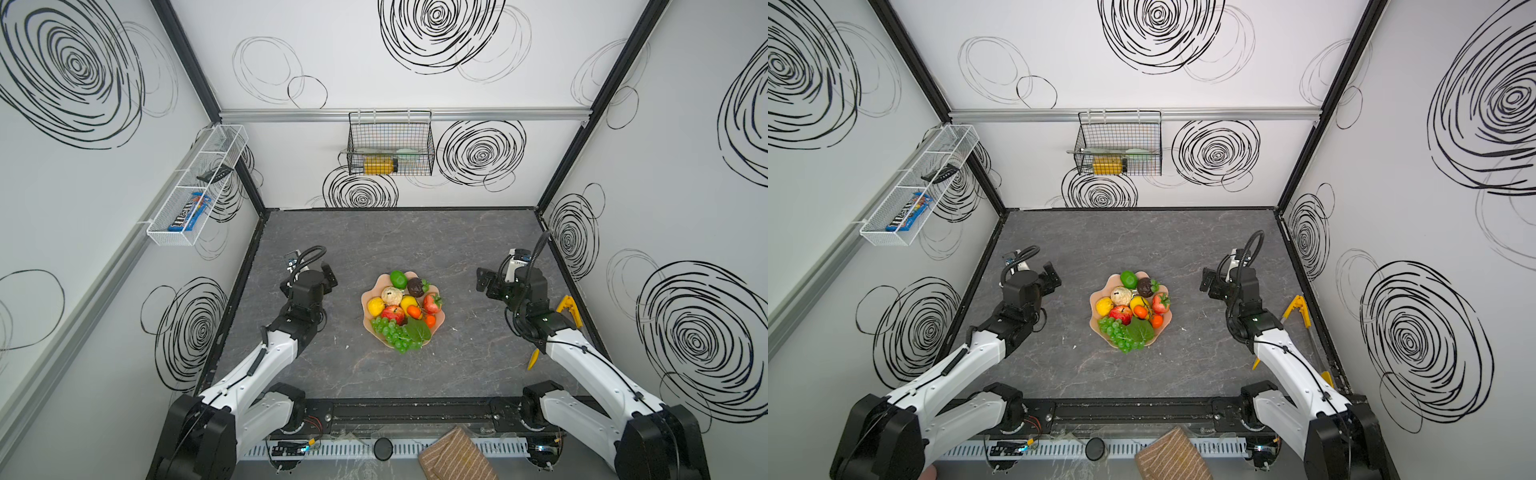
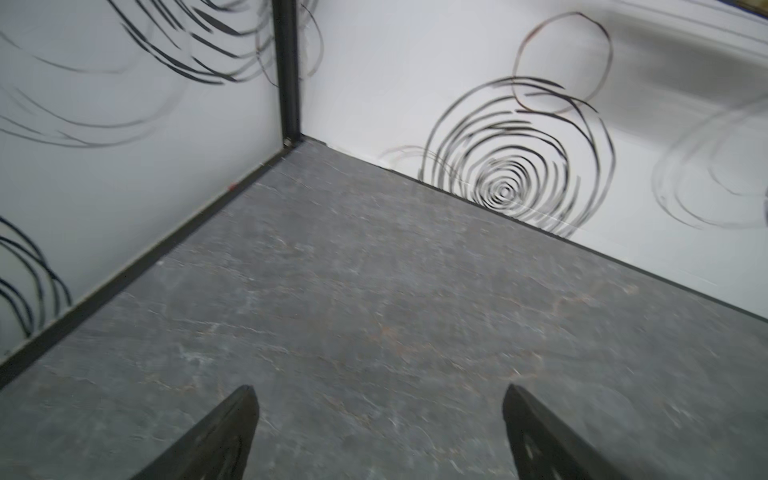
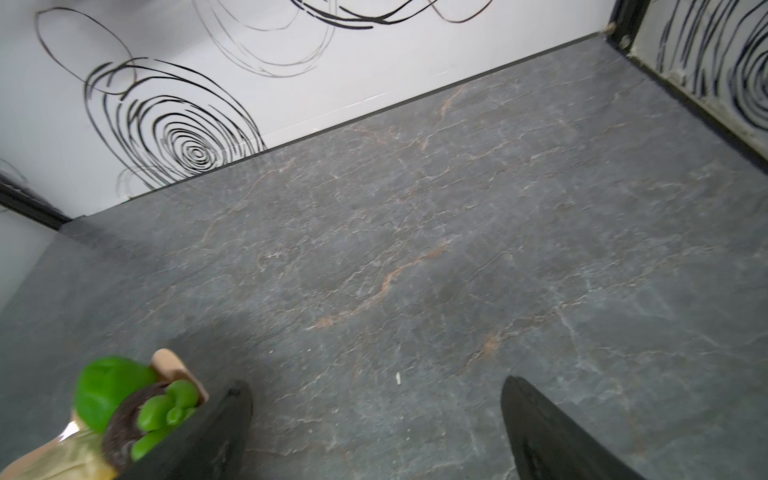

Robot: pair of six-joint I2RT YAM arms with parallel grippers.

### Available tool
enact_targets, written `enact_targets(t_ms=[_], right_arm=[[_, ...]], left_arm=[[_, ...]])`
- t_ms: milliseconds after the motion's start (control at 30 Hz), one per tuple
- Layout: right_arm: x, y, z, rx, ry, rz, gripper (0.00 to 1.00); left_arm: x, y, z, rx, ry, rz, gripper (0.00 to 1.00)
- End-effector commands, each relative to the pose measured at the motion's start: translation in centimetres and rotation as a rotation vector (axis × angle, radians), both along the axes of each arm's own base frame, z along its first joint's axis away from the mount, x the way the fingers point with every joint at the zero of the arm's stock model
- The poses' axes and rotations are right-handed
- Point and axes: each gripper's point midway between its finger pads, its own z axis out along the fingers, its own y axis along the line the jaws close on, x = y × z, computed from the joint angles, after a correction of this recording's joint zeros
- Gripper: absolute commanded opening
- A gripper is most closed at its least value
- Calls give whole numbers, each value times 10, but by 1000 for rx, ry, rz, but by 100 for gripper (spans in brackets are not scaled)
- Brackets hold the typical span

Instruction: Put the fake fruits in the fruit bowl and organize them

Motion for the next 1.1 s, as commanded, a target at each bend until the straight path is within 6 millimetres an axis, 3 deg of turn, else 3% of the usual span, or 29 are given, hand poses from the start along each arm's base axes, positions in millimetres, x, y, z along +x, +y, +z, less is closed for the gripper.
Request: enact_targets(t_ms=[0,100,200,367,567,733,967,1067], right_arm=[[15,-17,12,-110,-95,-57,97],[22,-32,3,-199,-115,-125,97],[29,-49,-11,-275,-96,-215,97],[46,-54,-28,-386,-53,-233,97],[49,-49,-45,-364,-134,-130,97],[47,-40,-39,-441,-213,-72,97],[30,-59,-38,-298,-306,-58,97],[30,-59,-40,-313,-343,-35,97]], left_arm=[[7,33,14,94,-98,94,96],[18,42,6,150,-128,64,96],[29,37,-4,217,-127,-9,96],[42,-14,-22,257,-177,-326,96],[33,-11,-26,223,-218,-350,96],[20,-7,-25,241,-276,-303,96],[19,-7,-24,241,-280,-299,96],[18,-7,-25,241,-279,-299,96]])
